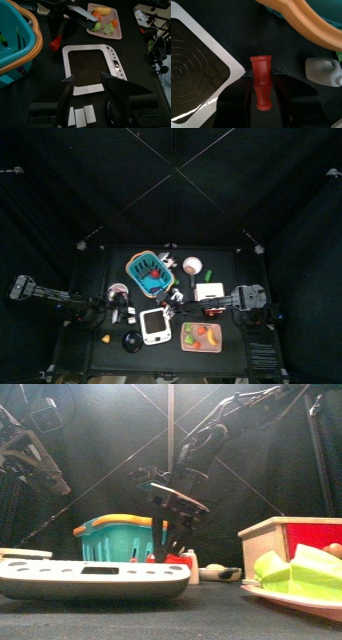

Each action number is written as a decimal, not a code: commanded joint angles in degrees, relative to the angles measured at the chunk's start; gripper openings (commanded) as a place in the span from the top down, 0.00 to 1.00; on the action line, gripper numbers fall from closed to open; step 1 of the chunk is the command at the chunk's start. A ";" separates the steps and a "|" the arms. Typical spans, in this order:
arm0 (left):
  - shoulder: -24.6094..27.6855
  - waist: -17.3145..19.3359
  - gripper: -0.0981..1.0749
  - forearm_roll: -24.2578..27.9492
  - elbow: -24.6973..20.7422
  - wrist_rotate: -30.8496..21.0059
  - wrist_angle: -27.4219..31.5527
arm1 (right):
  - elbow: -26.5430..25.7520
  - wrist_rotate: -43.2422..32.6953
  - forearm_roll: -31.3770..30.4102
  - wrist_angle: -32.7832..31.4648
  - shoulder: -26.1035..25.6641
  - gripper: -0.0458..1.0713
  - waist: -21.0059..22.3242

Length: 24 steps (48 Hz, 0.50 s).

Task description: Place ketchup in basket

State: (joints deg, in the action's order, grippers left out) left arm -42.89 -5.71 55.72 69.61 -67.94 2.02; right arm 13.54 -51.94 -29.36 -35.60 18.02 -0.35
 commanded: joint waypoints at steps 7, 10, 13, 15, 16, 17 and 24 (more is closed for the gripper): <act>0.18 0.18 0.21 -0.26 -0.79 0.09 -0.26 | -2.64 0.09 -0.18 0.09 -4.22 0.57 -0.35; 0.09 0.18 0.21 -0.26 -0.79 0.18 -0.26 | -3.69 0.18 -0.26 -0.62 -5.27 0.57 -0.53; 0.18 0.18 0.21 -0.26 -0.79 0.18 -0.26 | -4.66 0.18 -0.26 -1.76 -6.24 0.57 -0.70; 0.09 0.18 0.21 -0.26 -0.79 0.09 -0.26 | -5.45 0.18 -0.35 -2.64 -6.94 0.57 -0.88; 0.09 0.18 0.21 -0.26 -0.79 0.09 -0.26 | -5.89 0.18 -0.35 -3.08 -7.29 0.57 -1.05; 0.09 0.18 0.21 -0.26 -0.79 0.09 -0.26 | -6.15 0.18 -0.35 -3.43 -7.56 0.57 -1.14; 0.09 0.09 0.21 -0.26 -0.79 0.18 -0.26 | -8.53 0.18 -2.29 -5.01 -9.14 0.57 -1.67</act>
State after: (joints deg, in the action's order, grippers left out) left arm -42.80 -5.71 55.46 69.61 -67.85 1.93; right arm 7.56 -51.77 -30.41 -40.25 12.39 -1.76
